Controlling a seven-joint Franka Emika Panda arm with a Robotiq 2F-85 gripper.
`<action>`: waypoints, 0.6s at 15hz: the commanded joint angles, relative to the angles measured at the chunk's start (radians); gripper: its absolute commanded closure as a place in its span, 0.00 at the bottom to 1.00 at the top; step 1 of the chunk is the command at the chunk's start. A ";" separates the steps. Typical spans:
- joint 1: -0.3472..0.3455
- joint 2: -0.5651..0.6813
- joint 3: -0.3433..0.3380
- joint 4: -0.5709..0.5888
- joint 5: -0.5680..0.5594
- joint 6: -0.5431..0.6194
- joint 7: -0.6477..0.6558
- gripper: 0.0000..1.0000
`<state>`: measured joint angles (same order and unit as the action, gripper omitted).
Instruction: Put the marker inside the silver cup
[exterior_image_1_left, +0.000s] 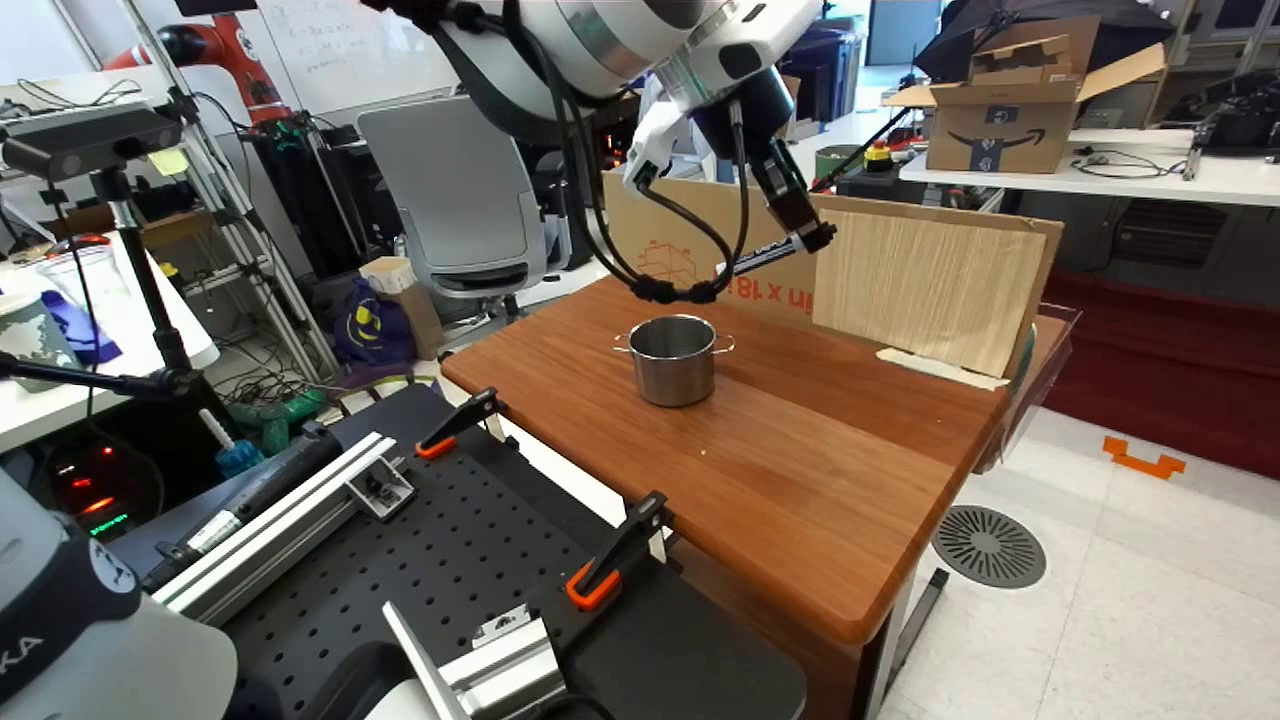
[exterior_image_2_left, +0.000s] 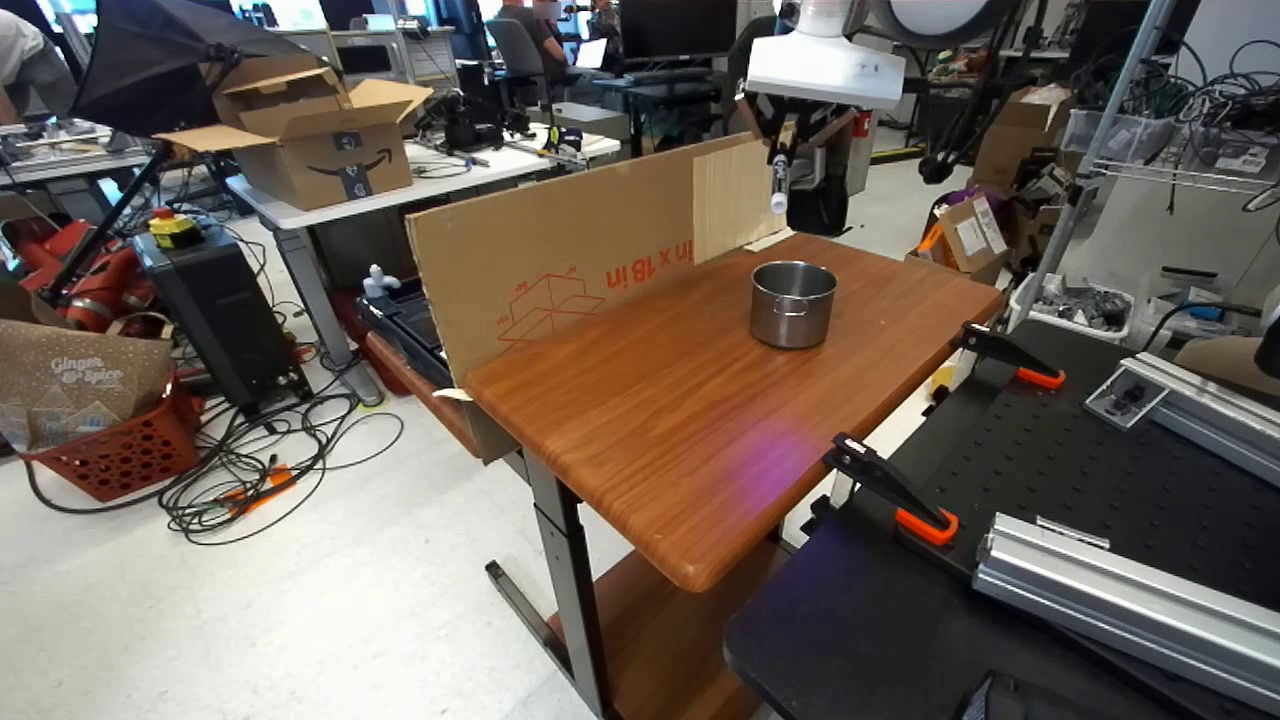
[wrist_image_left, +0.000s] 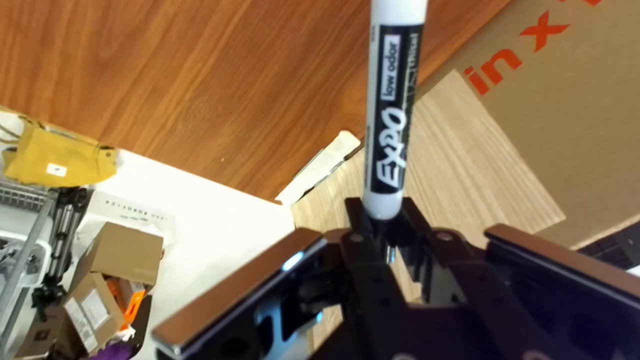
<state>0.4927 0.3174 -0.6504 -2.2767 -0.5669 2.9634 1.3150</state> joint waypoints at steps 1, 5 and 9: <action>0.210 0.032 -0.215 0.001 -0.225 0.013 0.250 0.95; 0.352 0.051 -0.312 -0.019 -0.373 -0.016 0.418 0.95; 0.435 0.076 -0.355 -0.056 -0.449 -0.026 0.506 0.95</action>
<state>0.8563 0.3725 -0.9439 -2.3232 -0.9485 2.9553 1.7439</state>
